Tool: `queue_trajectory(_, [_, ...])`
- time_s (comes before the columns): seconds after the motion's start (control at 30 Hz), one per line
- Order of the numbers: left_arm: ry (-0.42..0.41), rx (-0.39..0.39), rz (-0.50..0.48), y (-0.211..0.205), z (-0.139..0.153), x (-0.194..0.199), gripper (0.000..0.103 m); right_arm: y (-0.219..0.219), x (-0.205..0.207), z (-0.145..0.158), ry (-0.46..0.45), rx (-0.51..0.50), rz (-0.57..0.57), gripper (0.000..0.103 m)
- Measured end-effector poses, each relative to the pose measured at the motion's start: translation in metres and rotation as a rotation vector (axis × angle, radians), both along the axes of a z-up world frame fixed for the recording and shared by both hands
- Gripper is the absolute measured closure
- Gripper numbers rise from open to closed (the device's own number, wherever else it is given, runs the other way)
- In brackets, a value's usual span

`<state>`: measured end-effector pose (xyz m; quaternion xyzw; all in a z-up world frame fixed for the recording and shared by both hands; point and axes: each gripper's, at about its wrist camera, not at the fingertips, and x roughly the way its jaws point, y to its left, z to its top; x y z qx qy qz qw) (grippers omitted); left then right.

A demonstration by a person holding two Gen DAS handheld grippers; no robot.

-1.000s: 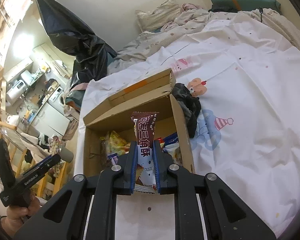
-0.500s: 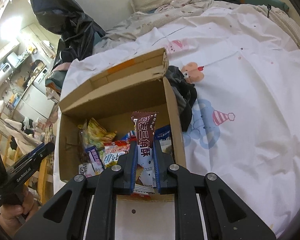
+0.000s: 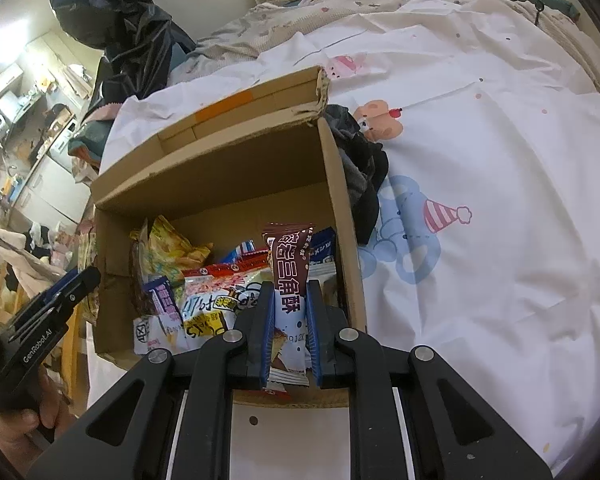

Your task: Organize snacks

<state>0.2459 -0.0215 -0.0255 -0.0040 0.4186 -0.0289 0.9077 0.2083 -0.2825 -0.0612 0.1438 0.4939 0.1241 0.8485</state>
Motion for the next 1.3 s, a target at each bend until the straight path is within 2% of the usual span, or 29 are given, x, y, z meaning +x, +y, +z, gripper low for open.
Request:
queue_trajectory(0.2, [0.032, -0.040, 0.019, 0.004, -0.005, 0.002, 0.080, 0.000, 0.000, -0.003, 0.014, -0.003, -0.001, 0.087])
queue_trajectory(0.53, [0.022, -0.013, 0.027, 0.003, -0.005, 0.001, 0.080, 0.001, 0.000, -0.002, 0.011, 0.001, 0.000, 0.086])
queue_trajectory(0.67, [0.021, 0.004, 0.014, -0.001, -0.005, 0.000, 0.076, 0.000, 0.000, -0.001, 0.004, 0.003, -0.002, 0.083])
queue_trajectory(0.73, [0.021, 0.002, 0.014, -0.001, -0.005, -0.001, 0.068, -0.002, 0.000, 0.000, 0.005, 0.017, -0.007, 0.083])
queue_trajectory(0.8, [0.012, -0.013, 0.011, -0.001, -0.003, -0.002, 0.041, -0.005, 0.000, 0.001, 0.000, 0.028, -0.016, 0.083])
queue_trajectory(0.87, [-0.013, -0.033, 0.014, 0.001, 0.001, -0.006, 0.024, -0.007, -0.001, 0.006, -0.018, 0.038, -0.022, 0.083])
queue_trajectory(0.9, [-0.026, -0.037, 0.017, 0.002, 0.003, -0.008, 0.019, -0.008, -0.002, 0.008, -0.028, 0.046, -0.023, 0.083])
queue_trajectory(0.97, [-0.039, -0.028, 0.026, 0.003, 0.006, -0.010, 0.017, -0.010, -0.004, 0.016, -0.057, 0.059, -0.031, 0.083])
queue_trajectory(1.0, [-0.044, -0.031, 0.026, 0.004, 0.008, -0.012, 0.017, -0.011, -0.005, 0.018, -0.065, 0.056, -0.033, 0.077])
queue_trajectory(1.07, [-0.055, -0.062, 0.011, 0.006, 0.013, -0.015, 0.017, -0.011, -0.008, 0.025, -0.094, 0.051, -0.040, 0.055])
queue_trajectory(1.1, [-0.063, -0.066, 0.015, 0.007, 0.015, -0.016, 0.017, -0.012, -0.011, 0.030, -0.119, 0.053, -0.051, 0.036])
queue_trajectory(1.13, [-0.076, -0.050, 0.036, 0.008, 0.019, -0.019, 0.017, -0.012, -0.014, 0.034, -0.142, 0.056, -0.058, 0.027])
queue_trajectory(1.3, [-0.135, 0.011, 0.081, 0.011, 0.039, -0.030, 0.017, -0.011, -0.032, 0.057, -0.235, 0.070, -0.052, 0.019])
